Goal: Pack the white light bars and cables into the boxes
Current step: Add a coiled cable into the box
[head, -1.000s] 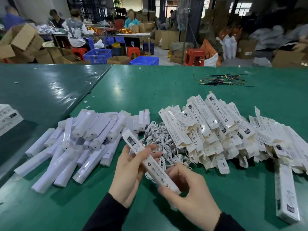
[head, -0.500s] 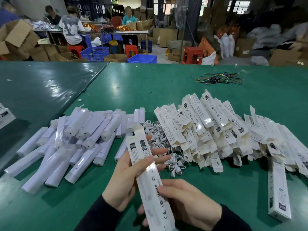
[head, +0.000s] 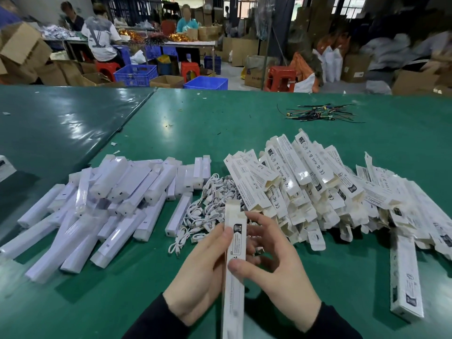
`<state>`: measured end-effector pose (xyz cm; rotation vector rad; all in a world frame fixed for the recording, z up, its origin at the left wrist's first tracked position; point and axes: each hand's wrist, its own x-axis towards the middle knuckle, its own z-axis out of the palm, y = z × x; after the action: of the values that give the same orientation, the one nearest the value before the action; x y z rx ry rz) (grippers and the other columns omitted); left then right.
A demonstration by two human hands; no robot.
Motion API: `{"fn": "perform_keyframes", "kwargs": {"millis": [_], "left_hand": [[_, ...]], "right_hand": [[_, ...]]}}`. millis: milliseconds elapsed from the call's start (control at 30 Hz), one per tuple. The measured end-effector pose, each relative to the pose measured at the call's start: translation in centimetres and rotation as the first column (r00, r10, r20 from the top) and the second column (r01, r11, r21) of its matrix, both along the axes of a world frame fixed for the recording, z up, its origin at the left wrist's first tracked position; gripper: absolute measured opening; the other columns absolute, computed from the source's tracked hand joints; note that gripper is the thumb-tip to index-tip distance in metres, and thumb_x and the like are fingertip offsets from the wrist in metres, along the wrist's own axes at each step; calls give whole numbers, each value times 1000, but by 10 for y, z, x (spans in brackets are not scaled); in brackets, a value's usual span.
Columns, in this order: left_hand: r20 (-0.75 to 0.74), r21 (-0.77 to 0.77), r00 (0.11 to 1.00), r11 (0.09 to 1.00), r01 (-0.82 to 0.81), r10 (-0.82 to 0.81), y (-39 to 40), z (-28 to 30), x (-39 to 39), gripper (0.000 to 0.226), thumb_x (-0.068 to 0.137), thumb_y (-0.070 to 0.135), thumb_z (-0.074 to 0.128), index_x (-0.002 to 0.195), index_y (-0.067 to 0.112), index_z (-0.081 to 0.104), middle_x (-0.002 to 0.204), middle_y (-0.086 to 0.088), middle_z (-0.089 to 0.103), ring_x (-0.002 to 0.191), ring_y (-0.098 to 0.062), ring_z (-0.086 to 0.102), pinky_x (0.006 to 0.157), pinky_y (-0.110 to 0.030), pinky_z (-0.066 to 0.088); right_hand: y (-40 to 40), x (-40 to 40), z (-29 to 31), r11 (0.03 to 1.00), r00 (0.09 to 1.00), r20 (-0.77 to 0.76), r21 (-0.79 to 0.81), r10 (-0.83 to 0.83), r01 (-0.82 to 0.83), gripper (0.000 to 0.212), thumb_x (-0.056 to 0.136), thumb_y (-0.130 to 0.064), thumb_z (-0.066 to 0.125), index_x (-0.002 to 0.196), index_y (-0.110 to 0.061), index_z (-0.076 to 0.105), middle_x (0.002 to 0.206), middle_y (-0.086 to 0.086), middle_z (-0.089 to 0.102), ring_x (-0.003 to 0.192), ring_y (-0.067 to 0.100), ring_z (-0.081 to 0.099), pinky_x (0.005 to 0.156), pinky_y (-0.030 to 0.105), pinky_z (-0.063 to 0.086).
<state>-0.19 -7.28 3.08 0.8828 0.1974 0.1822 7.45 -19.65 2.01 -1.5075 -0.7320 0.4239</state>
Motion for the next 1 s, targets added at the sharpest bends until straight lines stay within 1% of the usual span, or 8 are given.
{"fn": "perform_keyframes", "kwargs": {"millis": [100, 233, 300, 400, 533, 700, 833, 1000], "left_hand": [[10, 61, 1000, 998, -13, 13, 1, -1, 1, 40, 89, 24, 53, 125, 4, 50, 96, -27, 66, 82, -36, 67, 67, -37, 59], [24, 223, 998, 973, -54, 50, -3, -5, 0, 41, 89, 33, 52, 127, 43, 40, 106, -22, 70, 89, -38, 69, 73, -41, 59], [43, 356, 996, 930, -93, 83, -5, -9, 0, 40, 91, 36, 48, 125, 53, 36, 106, -16, 72, 94, -31, 70, 78, -38, 58], [78, 445, 995, 891, -91, 63, -7, -12, -1, 30, 95, 36, 45, 123, 45, 41, 100, -17, 72, 86, -29, 71, 72, -42, 59], [44, 519, 995, 849, -96, 86, -5, -12, -2, 15, 97, 39, 52, 111, 35, 52, 93, -18, 73, 81, -38, 71, 59, -44, 60], [2, 438, 997, 896, -74, 81, 0, -7, -2, 17, 87, 33, 57, 98, 21, 59, 84, -29, 67, 69, -40, 68, 51, -49, 59], [-1, 370, 998, 928, 53, -57, 3, -6, -2, 19, 97, 28, 54, 98, 9, 57, 90, -19, 69, 76, -36, 71, 52, -44, 60], [8, 460, 997, 886, 67, -79, -1, -9, -3, 13, 92, 31, 50, 95, 21, 57, 96, -16, 71, 83, -37, 72, 57, -45, 60]], "right_hand": [[0, 1, 1, 1000, 1000, -25, 18, 18, -17, 65, 69, -20, 80, 123, -47, 57, 118, -7, 67, 108, 15, 65, 89, 32, 54], [1, 4, 3, 996, 988, -130, 55, 78, -72, 59, 71, -8, 77, 119, -41, 63, 115, -1, 68, 93, 13, 68, 75, 27, 55], [0, 6, 3, 998, 990, -129, 38, 52, -47, 52, 71, -11, 76, 113, -39, 65, 113, 0, 69, 97, 20, 68, 80, 36, 58], [1, 5, 4, 998, 990, -134, 50, 33, -27, 42, 72, -14, 75, 109, -34, 66, 110, 1, 70, 99, 25, 67, 88, 42, 56], [1, 2, 3, 995, 982, -178, 86, 58, -44, 32, 78, -12, 73, 103, -31, 67, 104, 2, 71, 86, 14, 69, 76, 23, 54], [0, 4, 7, 998, 992, -111, 22, 65, -63, 30, 79, -21, 71, 105, -34, 64, 96, 4, 67, 81, 15, 61, 71, 27, 52], [-1, 11, 15, 996, 937, -348, 79, -12, 42, 33, 86, -36, 70, 115, -21, 64, 104, 17, 66, 87, 29, 62, 77, 35, 52], [-3, 11, 12, 999, 901, -432, 30, 29, -18, 44, 85, -44, 62, 94, -4, 76, 68, 13, 49, 64, 22, 46, 55, 24, 42]]}}
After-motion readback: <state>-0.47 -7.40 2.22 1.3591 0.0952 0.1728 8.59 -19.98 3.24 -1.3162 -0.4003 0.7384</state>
